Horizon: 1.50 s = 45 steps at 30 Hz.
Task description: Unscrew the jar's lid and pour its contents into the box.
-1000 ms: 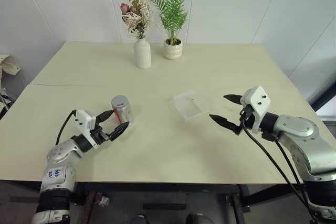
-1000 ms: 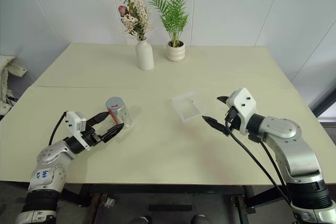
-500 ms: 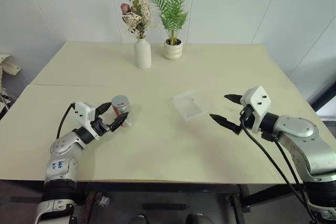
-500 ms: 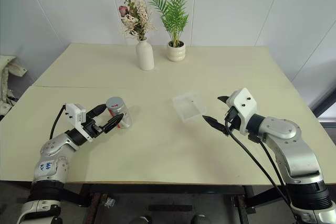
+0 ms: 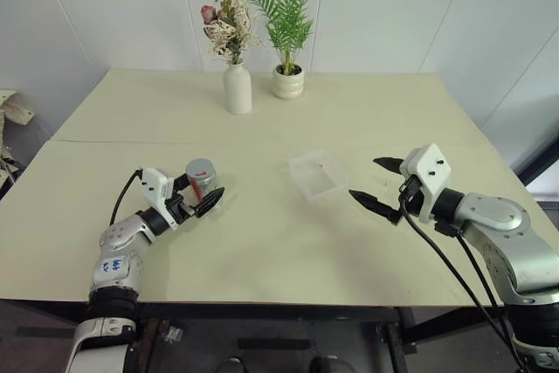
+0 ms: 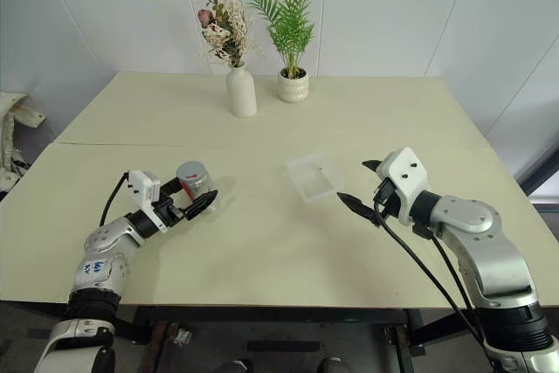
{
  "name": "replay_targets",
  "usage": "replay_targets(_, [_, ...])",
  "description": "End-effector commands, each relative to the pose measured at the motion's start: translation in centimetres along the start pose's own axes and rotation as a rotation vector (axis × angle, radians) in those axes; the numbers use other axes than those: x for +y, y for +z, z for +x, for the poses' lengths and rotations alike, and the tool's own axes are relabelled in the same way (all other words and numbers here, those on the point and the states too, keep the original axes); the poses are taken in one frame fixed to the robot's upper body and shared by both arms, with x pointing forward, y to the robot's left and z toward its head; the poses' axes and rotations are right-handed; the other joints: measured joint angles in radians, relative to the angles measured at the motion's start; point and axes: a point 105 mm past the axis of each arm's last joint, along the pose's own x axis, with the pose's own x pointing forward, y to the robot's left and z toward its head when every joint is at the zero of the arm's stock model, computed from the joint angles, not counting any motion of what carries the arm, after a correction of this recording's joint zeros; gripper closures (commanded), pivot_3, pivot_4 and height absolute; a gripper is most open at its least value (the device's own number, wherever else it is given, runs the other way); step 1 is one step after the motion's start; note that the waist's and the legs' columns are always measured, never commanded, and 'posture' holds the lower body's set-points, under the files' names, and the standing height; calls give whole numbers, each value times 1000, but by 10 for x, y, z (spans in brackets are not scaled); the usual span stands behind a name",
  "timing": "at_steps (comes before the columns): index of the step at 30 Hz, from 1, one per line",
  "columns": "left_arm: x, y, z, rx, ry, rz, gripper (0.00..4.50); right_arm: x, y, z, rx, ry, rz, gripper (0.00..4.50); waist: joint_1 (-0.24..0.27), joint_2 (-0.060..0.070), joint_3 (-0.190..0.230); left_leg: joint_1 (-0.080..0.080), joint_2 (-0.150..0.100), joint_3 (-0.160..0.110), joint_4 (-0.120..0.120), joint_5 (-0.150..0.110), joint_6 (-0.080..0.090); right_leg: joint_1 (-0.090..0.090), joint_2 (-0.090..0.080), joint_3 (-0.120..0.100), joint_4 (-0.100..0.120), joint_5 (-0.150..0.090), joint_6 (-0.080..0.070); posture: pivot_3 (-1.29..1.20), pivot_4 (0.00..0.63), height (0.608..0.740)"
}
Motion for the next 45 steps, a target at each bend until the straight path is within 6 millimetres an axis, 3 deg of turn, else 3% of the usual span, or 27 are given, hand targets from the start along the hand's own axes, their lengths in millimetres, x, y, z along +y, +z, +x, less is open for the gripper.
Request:
replay_targets(1, [1, 13, 7, -31, -14, 43, 0, -2, 14, -3, -42, -26, -46, 30, 1, 0, 0, 0, 0, 0, 0, 0, 0, 0, 0, 0, 0, 0, 0, 0, 150, 740])
replay_targets(7, [1, 16, 9, -37, -22, 48, 0, 0, 12, -5, -38, -27, -45, 30, -1, 0, 0, 0, 0, 0, 0, 0, 0, 0, 0, 0, 0, 0, 0, 0, 150, 740])
replay_targets(10, [-1, 16, 8, -34, -46, 48, 538, -1, 11, -5, -34, -28, -47, 0, 0, 0, 0, 0, 0, 0, 0, 0, 0, 0, 0, 0, 0, 0, 0, 0, 150, 740])
replay_targets(16, [0, 10, 6, 13, -51, 50, 2281, 0, 13, -5, -39, -31, -48, 0, -1, 0, 0, 0, 0, 0, 0, 0, 0, 0, 0, 0, 0, 0, 0, 0, 150, 740])
replay_targets(23, [1, 13, 6, 29, -79, 65, 2322, 0, 15, -4, -46, -31, -56, 0, -1, 0, 0, 0, 0, 0, 0, 0, 0, 0, 0, 0, 0, 0, 0, 0, 150, 740])
replay_targets(27, [0, 26, 11, 12, -145, 51, 2322, -3, 22, -3, -64, -35, -70, 0, 0, 0, 0, 0, 0, 0, 0, 0, 0, 0, 0, 0, 0, 1, 0, 0, 150, 740])
replay_targets(36, [-9, 75, 41, -129, -364, 19, 2322, -8, 56, 15, -101, -58, -51, 0, -1, 0, 0, -1, 0, 0, 1, 0, 0, 0, 1, 0, -1, 1, 0, 0, 150, 740])
replay_targets(45, [-44, 84, 61, -165, -663, 33, 2322, 24, 110, 45, -223, -16, 98, 0, -3, 0, 0, -2, 0, 0, 0, 0, 1, -2, 1, 0, 1, 1, 1, 0, 150, 740])
